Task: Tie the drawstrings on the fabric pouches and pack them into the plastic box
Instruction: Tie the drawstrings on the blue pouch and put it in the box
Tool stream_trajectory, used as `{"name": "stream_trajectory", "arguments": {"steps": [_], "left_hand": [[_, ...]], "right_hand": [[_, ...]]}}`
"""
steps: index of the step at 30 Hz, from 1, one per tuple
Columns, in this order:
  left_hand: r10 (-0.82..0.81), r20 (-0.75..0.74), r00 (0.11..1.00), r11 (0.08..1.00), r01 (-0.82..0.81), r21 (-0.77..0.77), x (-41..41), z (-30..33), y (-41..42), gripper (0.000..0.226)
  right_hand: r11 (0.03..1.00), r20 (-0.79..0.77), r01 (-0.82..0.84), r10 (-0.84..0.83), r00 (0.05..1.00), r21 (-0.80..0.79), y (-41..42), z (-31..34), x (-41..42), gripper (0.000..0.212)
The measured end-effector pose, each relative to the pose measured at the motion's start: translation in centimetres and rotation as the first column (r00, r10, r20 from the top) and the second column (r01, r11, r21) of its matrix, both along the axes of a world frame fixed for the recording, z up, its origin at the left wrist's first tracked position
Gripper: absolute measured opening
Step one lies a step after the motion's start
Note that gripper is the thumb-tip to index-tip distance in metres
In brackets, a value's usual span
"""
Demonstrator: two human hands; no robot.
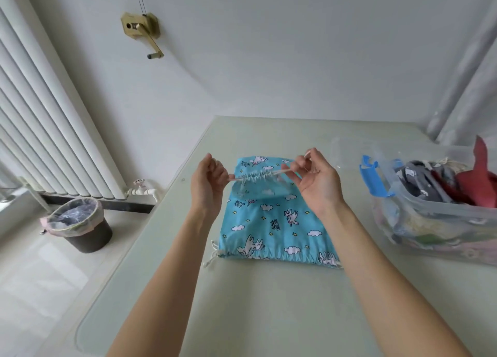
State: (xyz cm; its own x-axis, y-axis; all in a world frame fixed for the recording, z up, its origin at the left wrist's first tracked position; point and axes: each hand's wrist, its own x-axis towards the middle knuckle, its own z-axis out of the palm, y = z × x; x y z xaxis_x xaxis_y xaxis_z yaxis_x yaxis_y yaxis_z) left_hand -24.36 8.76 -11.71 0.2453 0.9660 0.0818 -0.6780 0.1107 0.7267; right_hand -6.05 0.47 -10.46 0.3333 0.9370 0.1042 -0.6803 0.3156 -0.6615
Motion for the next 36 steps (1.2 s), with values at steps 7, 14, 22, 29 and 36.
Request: {"name": "stream_trajectory", "arguments": {"steps": [7,14,22,29,36], "left_hand": [[0.060,-0.404,0.913,0.998,-0.045,0.046,-1.3,-1.6,0.7,0.041],[0.042,-0.551,0.834,0.989,0.042,0.140,-1.4,0.0,0.9,0.043],[-0.117,-0.608,0.785,0.947,0.273,0.171,1.6,2.9,1.2,0.027],[-0.104,-0.583,0.806,0.937,0.275,0.213,4.4,2.1,1.7,0.023],[-0.023,-0.693,0.721,0.936,0.259,0.239,4.0,0.6,3.4,0.026]], "right_hand": [[0.968,0.237,0.153,-0.104,0.966,-0.199,-0.4,-1.2,0.8,0.029],[0.960,0.518,0.174,-0.036,0.855,-0.220,-0.7,0.4,1.0,0.024],[0.977,0.483,0.035,0.073,0.873,-0.210,0.4,1.7,2.3,0.012],[0.964,0.571,0.111,0.049,0.819,-0.242,1.1,0.9,3.2,0.024],[0.943,0.712,0.168,0.093,0.696,-0.287,1.6,0.6,3.6,0.020]]}}
